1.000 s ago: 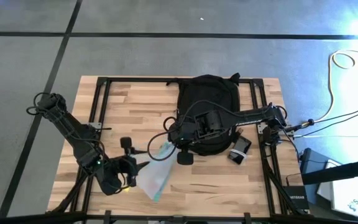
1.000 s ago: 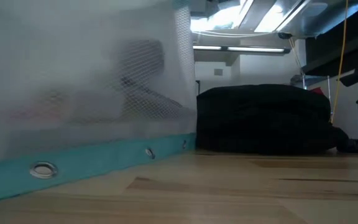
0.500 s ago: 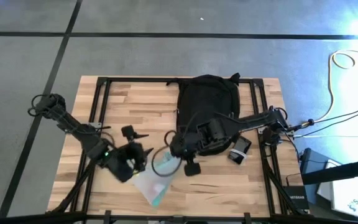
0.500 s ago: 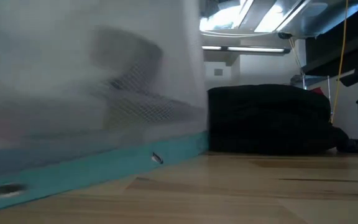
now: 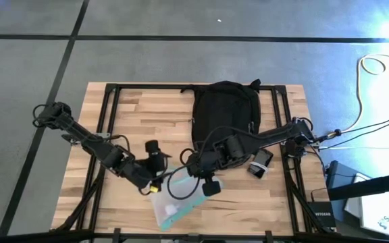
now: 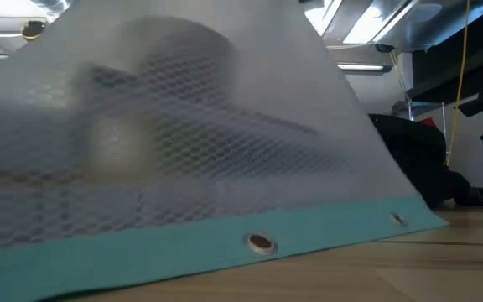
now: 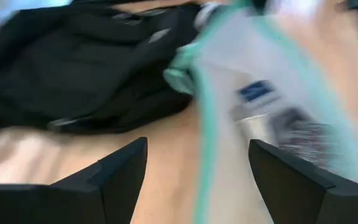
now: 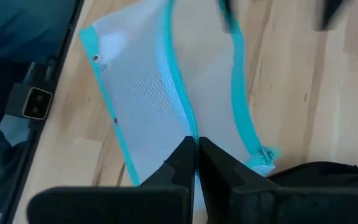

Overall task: Unpack backpack
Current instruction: Close the transparent zipper bag

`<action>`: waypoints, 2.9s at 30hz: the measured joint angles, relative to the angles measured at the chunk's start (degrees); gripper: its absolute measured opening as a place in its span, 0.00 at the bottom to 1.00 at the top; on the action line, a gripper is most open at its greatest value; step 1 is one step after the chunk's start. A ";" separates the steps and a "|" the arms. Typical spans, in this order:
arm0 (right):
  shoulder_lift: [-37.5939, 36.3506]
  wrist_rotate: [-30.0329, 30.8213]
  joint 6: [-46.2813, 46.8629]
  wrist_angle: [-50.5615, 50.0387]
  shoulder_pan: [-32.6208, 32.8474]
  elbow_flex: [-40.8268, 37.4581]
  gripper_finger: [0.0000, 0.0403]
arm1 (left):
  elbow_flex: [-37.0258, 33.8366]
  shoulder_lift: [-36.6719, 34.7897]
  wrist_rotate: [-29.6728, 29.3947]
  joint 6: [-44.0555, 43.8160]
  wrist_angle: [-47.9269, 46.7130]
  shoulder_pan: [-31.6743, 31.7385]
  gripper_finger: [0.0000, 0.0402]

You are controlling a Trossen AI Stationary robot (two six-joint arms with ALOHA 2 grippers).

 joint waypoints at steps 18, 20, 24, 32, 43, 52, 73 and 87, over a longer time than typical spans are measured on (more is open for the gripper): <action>-0.04 -3.39 -0.92 16.31 2.98 -17.60 0.00 | -16.48 0.28 9.30 -6.50 16.00 6.50 0.66; -0.04 -3.35 -0.23 18.07 4.30 -19.60 0.00 | -17.45 0.28 9.98 -6.85 16.11 7.17 0.66; -0.04 -3.35 1.66 18.87 6.94 -20.95 0.00 | -17.61 0.29 10.44 -6.69 17.52 8.07 0.66; -0.04 0.01 2.35 23.63 10.95 -21.50 0.00 | -17.59 0.28 11.23 -2.14 25.48 9.88 0.66; -0.04 1.15 3.39 23.92 11.28 -21.50 0.00 | -17.59 5.62 23.68 8.36 33.72 17.75 0.66; -0.04 1.25 3.39 23.93 11.25 -21.50 0.00 | -17.12 12.30 33.05 22.56 48.10 14.42 0.59; -0.02 1.61 3.28 24.95 11.17 -21.50 0.00 | -11.17 22.42 49.07 12.88 51.62 16.04 0.37; -0.02 1.66 3.30 24.86 11.17 -21.50 0.00 | -11.19 22.42 47.84 10.17 57.19 14.64 0.36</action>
